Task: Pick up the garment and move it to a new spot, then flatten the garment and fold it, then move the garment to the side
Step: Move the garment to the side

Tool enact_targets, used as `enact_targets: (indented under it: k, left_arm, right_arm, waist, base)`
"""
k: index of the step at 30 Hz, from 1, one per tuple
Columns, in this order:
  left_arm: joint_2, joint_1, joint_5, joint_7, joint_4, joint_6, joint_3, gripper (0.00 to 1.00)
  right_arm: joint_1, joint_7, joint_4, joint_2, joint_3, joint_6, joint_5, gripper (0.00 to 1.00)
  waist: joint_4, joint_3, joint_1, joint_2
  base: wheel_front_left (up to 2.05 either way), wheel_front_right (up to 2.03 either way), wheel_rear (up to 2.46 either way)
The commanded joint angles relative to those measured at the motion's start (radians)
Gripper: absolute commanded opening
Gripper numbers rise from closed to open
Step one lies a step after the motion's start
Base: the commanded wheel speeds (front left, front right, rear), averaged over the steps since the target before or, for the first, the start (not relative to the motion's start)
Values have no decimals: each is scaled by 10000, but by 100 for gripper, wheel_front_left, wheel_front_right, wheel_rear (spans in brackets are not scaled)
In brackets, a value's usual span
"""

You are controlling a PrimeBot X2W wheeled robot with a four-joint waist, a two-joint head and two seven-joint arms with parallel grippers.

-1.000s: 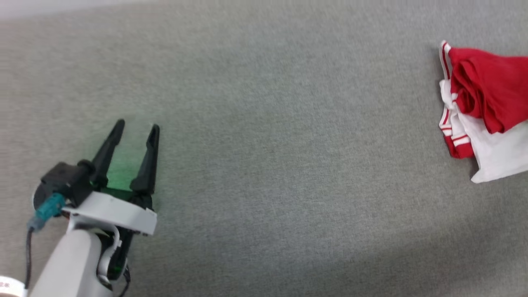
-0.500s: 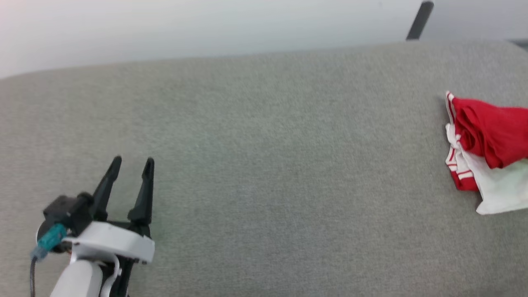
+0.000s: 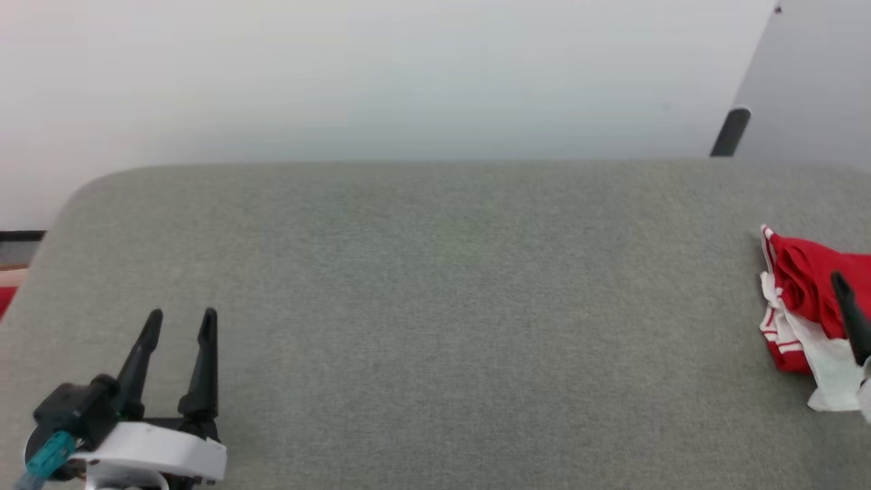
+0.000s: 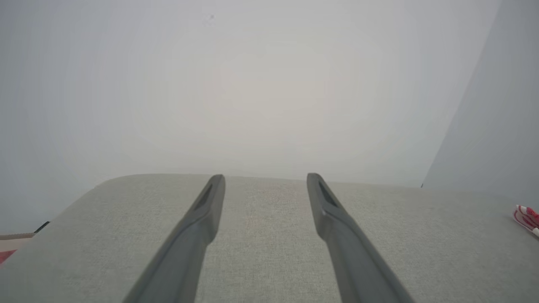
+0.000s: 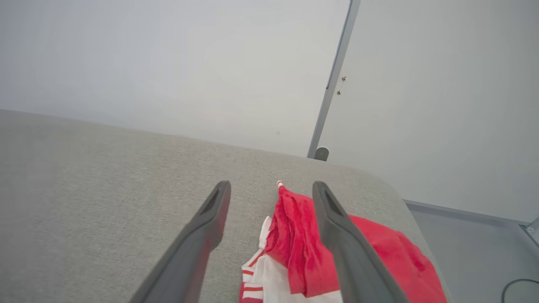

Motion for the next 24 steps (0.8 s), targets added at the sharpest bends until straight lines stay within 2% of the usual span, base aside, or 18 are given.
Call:
enact_targets:
  k: [1, 3, 15, 24]
  left_arm:
    - [-25, 194, 4, 5, -105, -39, 67, 100]
    - [-33, 263, 7, 3, -161, -40, 83, 100]
    - [123, 843, -228, 4, -518, -43, -55, 100]
    - [295, 984, -526, 4, -412, -38, -224, 100]
  right_arm:
    - [426, 74, -297, 219, -392, -11, -231, 100]
    - [654, 144, -479, 322, -608, -11, -395, 100]
    - [3154, 1263, -3018, 2042, -3006, -11, -1972, 100]
    - [4229, 1974, -4410, 2988, -3854, -11, -2617, 100]
  waist:
    - [301, -295, 0, 0]
    - [325, -321, 0, 0]
    - [438, -558, 0, 0]
    - [304, -675, 0, 0]
  base:
    - [0, 0, 0]
    - [0, 0, 0]
    - [0, 0, 0]
    - [0, 0, 0]
